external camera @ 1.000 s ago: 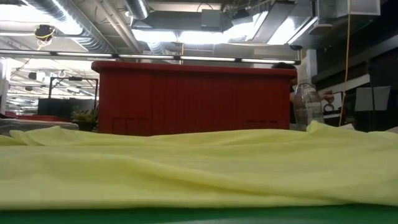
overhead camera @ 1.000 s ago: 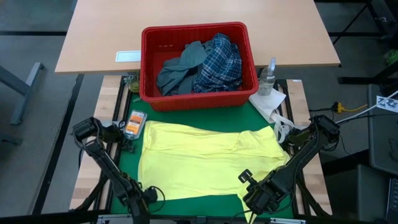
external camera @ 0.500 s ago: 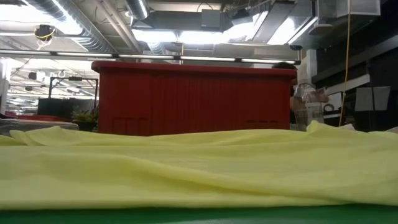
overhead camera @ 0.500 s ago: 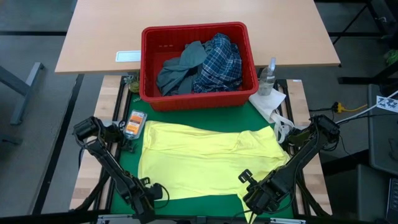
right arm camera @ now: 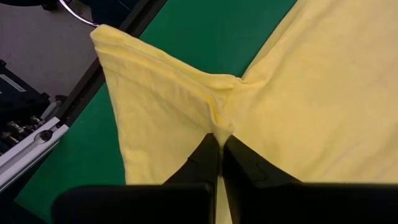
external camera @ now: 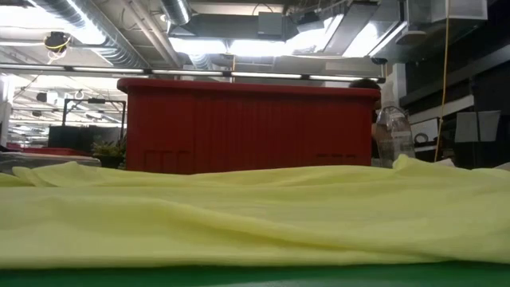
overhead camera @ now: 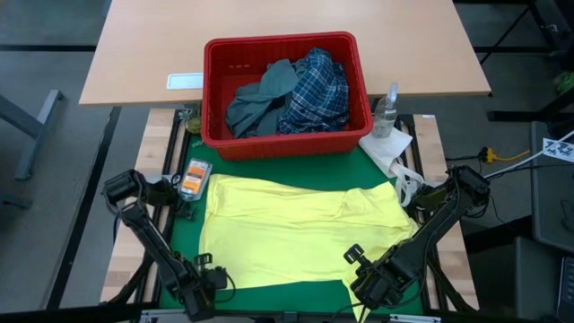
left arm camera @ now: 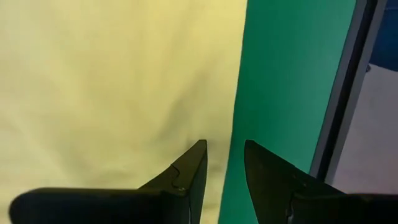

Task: Fold Laundry from Bin
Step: Fold the yellow shirt

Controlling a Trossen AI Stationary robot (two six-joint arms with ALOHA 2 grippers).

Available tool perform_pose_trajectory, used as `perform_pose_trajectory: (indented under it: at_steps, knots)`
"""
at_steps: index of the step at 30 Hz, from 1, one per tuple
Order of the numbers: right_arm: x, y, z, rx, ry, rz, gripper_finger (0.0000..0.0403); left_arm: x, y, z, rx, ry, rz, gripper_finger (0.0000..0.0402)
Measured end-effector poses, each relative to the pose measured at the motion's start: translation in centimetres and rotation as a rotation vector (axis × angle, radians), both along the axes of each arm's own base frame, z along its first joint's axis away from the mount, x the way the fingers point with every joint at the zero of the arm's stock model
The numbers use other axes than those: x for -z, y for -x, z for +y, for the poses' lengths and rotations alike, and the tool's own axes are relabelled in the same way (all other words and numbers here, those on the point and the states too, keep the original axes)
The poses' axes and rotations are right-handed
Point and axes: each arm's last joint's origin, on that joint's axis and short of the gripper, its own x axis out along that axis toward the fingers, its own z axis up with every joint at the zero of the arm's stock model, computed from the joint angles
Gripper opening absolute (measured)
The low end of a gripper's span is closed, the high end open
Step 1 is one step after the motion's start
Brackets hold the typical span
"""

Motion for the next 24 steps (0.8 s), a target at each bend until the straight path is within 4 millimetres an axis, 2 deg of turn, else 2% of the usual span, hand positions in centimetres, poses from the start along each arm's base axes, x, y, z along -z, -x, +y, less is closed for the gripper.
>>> perform_pose_trajectory:
  at_steps: [8, 17, 24]
  knots:
    - [0.0, 0.0, 0.0, 0.001, 0.001, -0.001, 0.0014, 0.0, 0.8, -0.5, 0.013, -0.057, -0.085, 0.0102]
    - [0.0, 0.1, -0.1, 0.001, 0.010, 0.011, 0.0014, -0.1, 1.3, -0.8, 0.025, -0.061, -0.094, 0.0102]
    - [0.0, 0.1, -0.1, 0.001, 0.012, 0.014, 0.0014, 0.3, 1.0, -0.6, -0.085, -0.045, -0.076, 0.0128]
